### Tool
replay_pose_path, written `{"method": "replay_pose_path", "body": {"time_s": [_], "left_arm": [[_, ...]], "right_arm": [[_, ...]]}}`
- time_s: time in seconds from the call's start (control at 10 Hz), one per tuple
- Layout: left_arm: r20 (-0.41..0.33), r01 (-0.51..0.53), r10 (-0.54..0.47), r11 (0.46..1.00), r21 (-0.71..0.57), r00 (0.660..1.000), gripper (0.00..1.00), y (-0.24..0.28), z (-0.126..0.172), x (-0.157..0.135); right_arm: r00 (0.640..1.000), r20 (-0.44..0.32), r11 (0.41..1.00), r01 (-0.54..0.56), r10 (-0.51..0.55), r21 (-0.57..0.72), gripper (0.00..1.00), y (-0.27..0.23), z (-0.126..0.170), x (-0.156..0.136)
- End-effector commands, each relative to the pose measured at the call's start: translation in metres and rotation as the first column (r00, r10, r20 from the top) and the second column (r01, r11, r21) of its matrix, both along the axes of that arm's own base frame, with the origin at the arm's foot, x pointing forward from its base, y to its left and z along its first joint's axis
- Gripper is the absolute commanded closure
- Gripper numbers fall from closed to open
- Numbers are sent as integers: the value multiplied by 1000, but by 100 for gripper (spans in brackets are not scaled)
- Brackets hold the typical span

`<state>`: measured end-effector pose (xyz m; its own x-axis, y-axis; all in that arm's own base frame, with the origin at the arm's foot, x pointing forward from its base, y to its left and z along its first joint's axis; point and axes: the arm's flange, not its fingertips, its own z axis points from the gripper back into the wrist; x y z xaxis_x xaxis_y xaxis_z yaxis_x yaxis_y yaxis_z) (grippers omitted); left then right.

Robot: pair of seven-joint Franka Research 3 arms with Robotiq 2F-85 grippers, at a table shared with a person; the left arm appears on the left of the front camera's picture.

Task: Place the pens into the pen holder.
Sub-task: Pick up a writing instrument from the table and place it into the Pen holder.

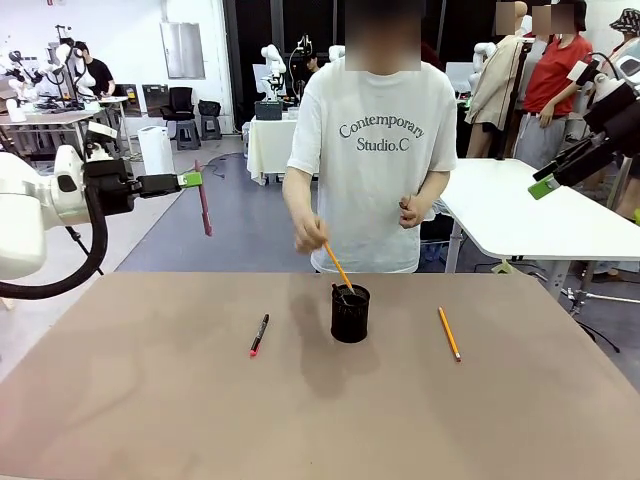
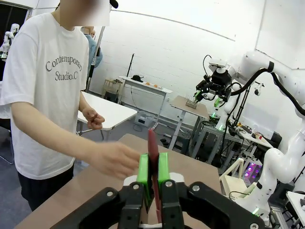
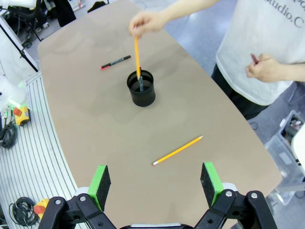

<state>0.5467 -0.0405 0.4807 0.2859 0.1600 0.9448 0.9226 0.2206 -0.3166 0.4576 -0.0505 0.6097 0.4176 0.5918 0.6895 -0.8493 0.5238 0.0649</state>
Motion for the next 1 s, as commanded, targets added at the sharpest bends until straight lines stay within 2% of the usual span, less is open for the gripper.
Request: {"method": "replay_pose_path", "body": {"time_s": [0.0, 0.9], "left_arm": [[4, -1, 1, 1000, 0, 1000, 100, 1, 1, 1], [4, -1, 1, 1000, 0, 1000, 100, 1, 1, 1]], "right_arm": [[1000, -2, 1000, 1, -1, 10, 0, 1, 1, -1], [1000, -2, 1000, 1, -1, 10, 0, 1, 1, -1]]}}
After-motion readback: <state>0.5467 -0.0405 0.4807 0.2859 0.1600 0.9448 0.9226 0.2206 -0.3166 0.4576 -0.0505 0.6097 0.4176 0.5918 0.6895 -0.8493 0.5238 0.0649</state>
